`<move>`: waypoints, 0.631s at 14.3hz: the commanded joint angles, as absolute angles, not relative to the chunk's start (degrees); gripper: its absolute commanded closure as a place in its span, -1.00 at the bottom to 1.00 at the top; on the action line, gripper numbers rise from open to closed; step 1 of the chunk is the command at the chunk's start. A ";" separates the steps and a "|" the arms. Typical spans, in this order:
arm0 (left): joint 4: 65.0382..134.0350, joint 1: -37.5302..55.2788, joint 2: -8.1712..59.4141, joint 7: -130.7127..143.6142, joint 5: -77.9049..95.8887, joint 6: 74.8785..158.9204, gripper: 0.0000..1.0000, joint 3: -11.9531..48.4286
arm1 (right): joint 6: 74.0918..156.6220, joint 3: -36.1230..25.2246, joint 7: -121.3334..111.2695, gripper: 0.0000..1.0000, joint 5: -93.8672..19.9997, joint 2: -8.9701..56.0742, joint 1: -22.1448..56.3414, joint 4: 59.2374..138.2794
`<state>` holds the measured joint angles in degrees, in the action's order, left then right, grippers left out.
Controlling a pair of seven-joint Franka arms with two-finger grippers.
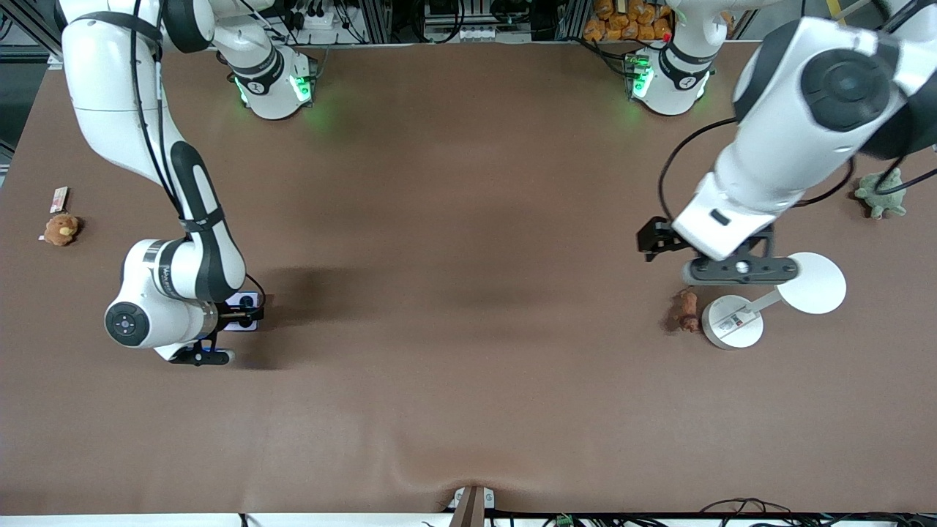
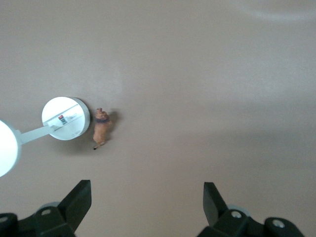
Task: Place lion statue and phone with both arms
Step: 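Release the lion beside the lamp base while the right gripper lowers the phone, then release the phone beside the glass cup and withdraw both grippers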
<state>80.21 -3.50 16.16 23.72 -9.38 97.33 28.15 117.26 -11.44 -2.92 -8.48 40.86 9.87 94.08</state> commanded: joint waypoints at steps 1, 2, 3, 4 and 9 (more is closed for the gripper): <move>79.54 -4.22 14.25 22.94 -9.50 95.89 -1.00 28.30 | 115.84 -10.55 -3.25 -1.00 -8.35 38.77 9.49 93.08; 79.63 -4.22 12.93 22.24 -9.49 95.98 -1.00 27.95 | 114.10 -10.55 -3.34 -1.00 -8.35 36.58 9.41 92.90; 79.63 -3.52 11.70 21.54 -9.32 95.89 -1.00 25.69 | 112.34 -10.55 -3.43 -1.00 -8.26 34.47 9.14 92.55; 79.98 -2.12 9.69 20.05 -8.27 95.71 -1.00 22.62 | 111.02 -10.63 -3.51 -1.00 -8.26 32.10 8.88 92.11; 80.51 7.20 4.84 9.25 -3.17 89.49 -1.00 4.51 | 103.03 -11.07 -5.53 -1.00 -7.65 17.96 8.09 91.58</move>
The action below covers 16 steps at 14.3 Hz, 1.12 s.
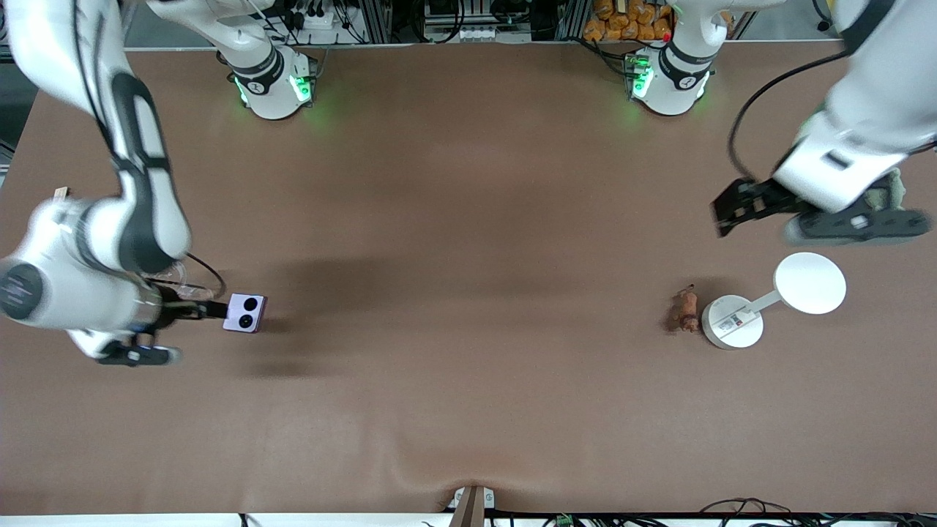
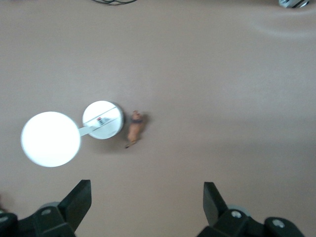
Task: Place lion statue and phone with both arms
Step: 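Release the phone beside the glass cup and withdraw both grippers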
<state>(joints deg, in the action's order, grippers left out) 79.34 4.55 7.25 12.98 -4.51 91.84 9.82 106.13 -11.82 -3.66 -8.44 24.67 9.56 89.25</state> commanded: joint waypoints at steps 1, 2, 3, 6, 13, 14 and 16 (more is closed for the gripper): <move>80.59 7.38 4.22 7.49 -3.16 89.04 -1.00 3.18 | 100.92 -11.07 -6.76 -1.00 -7.65 15.49 7.82 91.67; 81.55 7.38 3.17 6.17 -3.08 88.25 -1.00 2.47 | 98.98 -11.07 -7.55 -1.00 -7.65 13.12 6.69 91.76; 83.04 7.38 1.86 5.72 -2.55 88.07 -1.00 1.24 | 97.40 -10.81 -8.25 -1.00 -7.65 10.49 5.98 92.19; 87.79 7.38 -1.83 5.54 -1.32 88.07 -1.00 -0.88 | 90.28 -7.93 -7.74 -1.00 -4.76 4.68 2.56 92.11; 96.23 7.56 -8.08 5.71 0.88 88.59 -1.00 -0.35 | 81.56 -3.95 -2.02 -1.00 -3.17 -1.31 -1.23 91.76; 96.33 8.08 -8.52 5.80 0.88 88.68 -1.00 -0.18 | 81.56 -3.96 -2.02 -1.00 -2.38 -1.84 -1.14 91.76; 96.33 8.61 -8.61 6.24 0.88 88.59 -1.00 0.26 | 81.56 -3.87 -2.11 -1.00 -2.02 -2.55 -0.97 91.76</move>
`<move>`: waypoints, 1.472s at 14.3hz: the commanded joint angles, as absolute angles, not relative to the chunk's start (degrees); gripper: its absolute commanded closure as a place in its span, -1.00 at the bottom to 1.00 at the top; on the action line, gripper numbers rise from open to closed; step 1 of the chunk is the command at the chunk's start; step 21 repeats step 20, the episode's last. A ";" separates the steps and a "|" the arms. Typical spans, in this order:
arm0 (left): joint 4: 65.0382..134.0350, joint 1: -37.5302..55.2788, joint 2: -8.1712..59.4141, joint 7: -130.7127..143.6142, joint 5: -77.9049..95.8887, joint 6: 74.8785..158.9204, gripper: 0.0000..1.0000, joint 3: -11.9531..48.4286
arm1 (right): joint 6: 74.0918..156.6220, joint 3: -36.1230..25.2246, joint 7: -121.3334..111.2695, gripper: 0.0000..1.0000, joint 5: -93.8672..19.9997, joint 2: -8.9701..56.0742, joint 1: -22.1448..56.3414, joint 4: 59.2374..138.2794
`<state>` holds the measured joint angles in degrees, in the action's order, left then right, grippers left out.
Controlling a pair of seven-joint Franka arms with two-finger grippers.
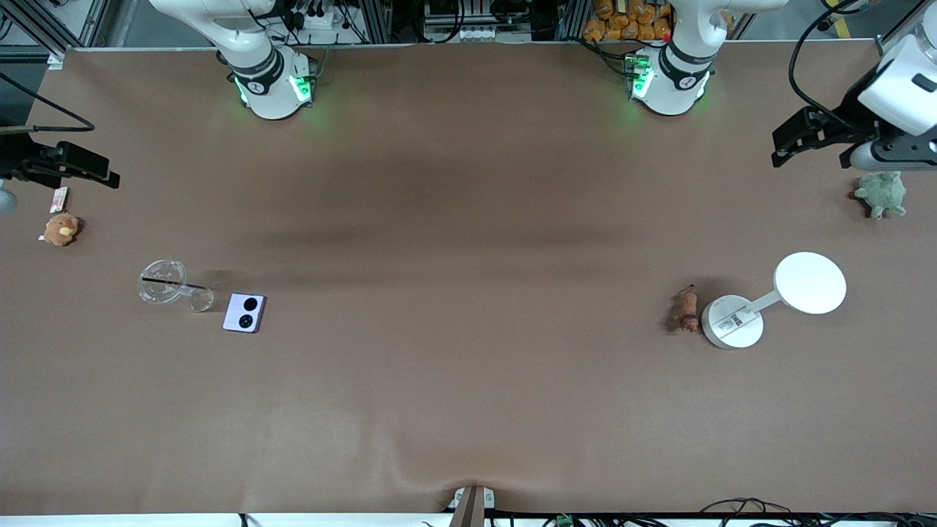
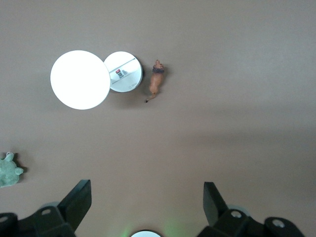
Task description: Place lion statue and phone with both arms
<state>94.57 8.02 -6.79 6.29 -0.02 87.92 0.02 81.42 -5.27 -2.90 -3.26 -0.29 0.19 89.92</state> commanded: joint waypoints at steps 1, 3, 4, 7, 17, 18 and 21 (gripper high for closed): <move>96.33 8.61 -8.61 6.24 0.70 88.59 -1.00 0.79 | 81.56 -3.87 -2.20 -1.00 -2.02 -2.55 -0.79 91.67; 96.07 8.09 -8.44 6.77 0.18 88.33 -1.00 2.28 | 81.74 -3.78 -2.81 -1.00 -0.71 -2.55 -0.70 91.50; 95.80 8.09 -8.35 6.77 0.09 88.16 -1.00 2.37 | 81.74 -3.61 -2.81 -1.00 -0.62 -2.46 -0.62 91.15; 94.32 7.91 -7.48 6.07 0.00 88.07 -1.00 2.20 | 81.91 -3.43 -2.81 -1.00 -0.44 -2.11 -0.62 90.97; 92.72 6.77 -6.50 5.89 0.09 88.07 -1.00 1.76 | 83.14 -3.43 -2.37 -1.00 -0.79 -1.23 -0.44 90.00; 92.72 6.77 -6.33 5.80 0.17 88.07 -1.00 1.76 | 83.32 -3.43 -2.37 -1.00 -0.79 -1.23 -0.53 90.00; 92.72 6.68 -6.33 5.89 0.26 88.07 -1.00 1.76 | 83.41 -3.43 -2.37 -1.00 -0.79 -1.23 -0.44 90.00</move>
